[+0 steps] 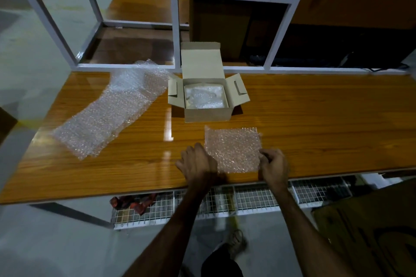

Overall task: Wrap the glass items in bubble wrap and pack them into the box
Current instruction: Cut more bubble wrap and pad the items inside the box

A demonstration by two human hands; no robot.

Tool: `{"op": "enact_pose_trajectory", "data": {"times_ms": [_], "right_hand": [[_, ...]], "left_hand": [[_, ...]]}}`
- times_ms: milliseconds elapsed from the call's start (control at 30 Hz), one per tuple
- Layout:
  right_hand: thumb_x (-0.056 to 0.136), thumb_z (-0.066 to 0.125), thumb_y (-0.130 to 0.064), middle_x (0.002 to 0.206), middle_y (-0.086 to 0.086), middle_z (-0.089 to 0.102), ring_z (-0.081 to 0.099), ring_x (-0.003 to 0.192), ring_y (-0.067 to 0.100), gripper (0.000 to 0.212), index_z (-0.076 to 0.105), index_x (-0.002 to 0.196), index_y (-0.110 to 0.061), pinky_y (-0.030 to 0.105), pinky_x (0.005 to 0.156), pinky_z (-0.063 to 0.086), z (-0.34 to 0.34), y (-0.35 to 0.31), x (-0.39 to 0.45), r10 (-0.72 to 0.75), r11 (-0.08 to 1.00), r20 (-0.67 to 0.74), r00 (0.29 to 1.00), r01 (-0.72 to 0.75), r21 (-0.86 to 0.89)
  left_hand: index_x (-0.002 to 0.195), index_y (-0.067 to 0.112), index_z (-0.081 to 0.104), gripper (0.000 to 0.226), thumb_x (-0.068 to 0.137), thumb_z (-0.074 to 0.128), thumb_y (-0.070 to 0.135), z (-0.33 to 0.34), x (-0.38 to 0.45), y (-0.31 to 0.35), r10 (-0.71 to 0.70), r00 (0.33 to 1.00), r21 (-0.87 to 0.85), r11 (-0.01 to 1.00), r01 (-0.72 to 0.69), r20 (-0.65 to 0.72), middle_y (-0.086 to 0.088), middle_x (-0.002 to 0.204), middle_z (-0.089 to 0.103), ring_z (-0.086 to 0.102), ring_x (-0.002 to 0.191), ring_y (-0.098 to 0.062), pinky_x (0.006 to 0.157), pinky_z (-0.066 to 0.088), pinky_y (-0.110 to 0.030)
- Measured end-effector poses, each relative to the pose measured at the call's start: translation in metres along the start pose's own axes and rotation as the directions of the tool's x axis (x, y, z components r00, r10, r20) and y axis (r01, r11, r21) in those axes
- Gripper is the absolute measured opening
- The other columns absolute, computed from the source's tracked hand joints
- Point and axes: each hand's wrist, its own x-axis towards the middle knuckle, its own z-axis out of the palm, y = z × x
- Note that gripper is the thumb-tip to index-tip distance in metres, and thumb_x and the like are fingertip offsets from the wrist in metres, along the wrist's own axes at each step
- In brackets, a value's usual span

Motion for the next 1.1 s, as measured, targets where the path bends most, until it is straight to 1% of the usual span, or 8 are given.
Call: {"op": "enact_pose_trajectory", "data": {"times_ms": [133, 300, 500, 633, 700, 833, 1000, 1100], "right_hand": [[0.096, 0.071, -0.011, 0.117, 0.006, 0.069, 0.069, 0.099, 0.026, 0.018, 0.075, 0.112, -0.017, 0.052, 0.085, 0.061, 0.001, 0.001, -0.002, 0.054, 0.999, 0.038, 0.998, -0.054, -0.004], [0.093, 0.075, -0.013, 0.110, 0.003, 0.074, 0.071, 0.091, 0.018, 0.014, 0.074, 0.107, -0.016, 0.045, 0.083, 0.063, -0.006, -0.003, -0.002, 0.091, 0.996, 0.072, 0.993, -0.091, 0.004], [0.090, 0.081, -0.020, 0.101, -0.002, 0.078, 0.071, 0.094, 0.017, 0.009, 0.078, 0.099, -0.020, 0.041, 0.088, 0.060, -0.016, -0.007, 0.005, 0.152, 0.987, 0.119, 0.981, -0.156, 0.029], [0.092, 0.076, -0.012, 0.096, 0.000, 0.077, 0.070, 0.091, 0.019, 0.004, 0.077, 0.093, -0.016, 0.035, 0.082, 0.056, -0.025, -0.009, 0.010, 0.174, 0.979, 0.138, 0.975, -0.186, 0.083], [0.097, 0.064, -0.003, 0.097, 0.000, 0.075, 0.068, 0.092, 0.019, 0.020, 0.074, 0.091, -0.019, 0.033, 0.081, 0.054, -0.029, -0.007, 0.014, 0.199, 0.971, 0.138, 0.970, -0.214, 0.104], [0.105, 0.049, -0.003, 0.107, 0.004, 0.076, 0.072, 0.091, 0.020, 0.030, 0.075, 0.103, -0.017, 0.033, 0.077, 0.057, -0.034, -0.004, 0.022, 0.273, 0.936, 0.184, 0.944, -0.305, 0.176], [0.102, 0.065, -0.023, 0.111, -0.001, 0.072, 0.066, 0.092, 0.011, 0.020, 0.071, 0.121, -0.017, 0.026, 0.072, 0.053, -0.029, -0.009, 0.027, 0.225, 0.950, 0.224, 0.948, -0.265, 0.166], [0.096, 0.074, -0.026, 0.112, -0.001, 0.073, 0.069, 0.094, 0.014, 0.031, 0.069, 0.125, -0.018, 0.037, 0.080, 0.060, -0.021, -0.007, 0.030, 0.223, 0.968, 0.244, 0.944, -0.244, 0.059]], "left_hand": [[0.105, 0.025, 0.043, 0.023, 0.091, 0.057, 0.013, 0.004, 0.001, 0.006, 0.043, 0.998, -0.300, 0.954, -0.030, 0.036, 0.001, 0.087, 0.061, 0.054, 0.079, -0.015, 0.076, 0.039, -0.040], [0.121, 0.025, 0.042, 0.039, 0.094, 0.056, 0.002, 0.006, 0.003, 0.036, 0.178, 0.984, -0.435, 0.883, -0.175, -0.035, 0.006, 0.096, 0.056, 0.060, 0.081, -0.013, 0.057, 0.046, -0.025], [0.123, 0.027, 0.050, 0.041, 0.094, 0.065, 0.002, 0.029, -0.007, 0.082, 0.436, 0.896, -0.314, 0.865, -0.391, 0.085, 0.006, 0.117, 0.060, 0.055, 0.106, -0.014, 0.084, 0.055, -0.034], [0.117, 0.010, 0.064, 0.022, 0.095, 0.060, 0.010, 0.057, -0.013, 0.076, 0.717, 0.695, -0.253, 0.683, -0.685, 0.053, -0.008, 0.108, 0.069, 0.059, 0.099, -0.025, 0.089, 0.050, -0.048], [0.113, 0.007, 0.071, 0.029, 0.097, 0.059, 0.028, 0.079, -0.012, 0.065, 0.759, 0.646, -0.179, 0.649, -0.740, 0.079, -0.010, 0.107, 0.073, 0.064, 0.105, -0.028, 0.109, 0.042, -0.053], [0.121, 0.013, 0.070, 0.049, 0.101, 0.047, 0.051, 0.086, -0.012, 0.057, 0.709, 0.670, -0.131, 0.702, -0.700, 0.219, -0.004, 0.133, 0.070, 0.048, 0.142, -0.020, 0.130, 0.007, -0.041], [0.120, 0.017, 0.070, 0.033, 0.106, 0.046, 0.035, 0.076, -0.009, 0.047, 0.629, 0.777, 0.010, 0.778, -0.629, -0.017, -0.009, 0.140, 0.065, 0.048, 0.142, -0.029, 0.122, 0.031, -0.057], [0.125, 0.016, 0.063, 0.043, 0.095, 0.062, 0.046, 0.071, -0.009, 0.042, 0.361, 0.931, 0.145, 0.926, -0.349, -0.065, -0.013, 0.128, 0.059, 0.053, 0.121, -0.031, 0.101, 0.044, -0.052]]}}
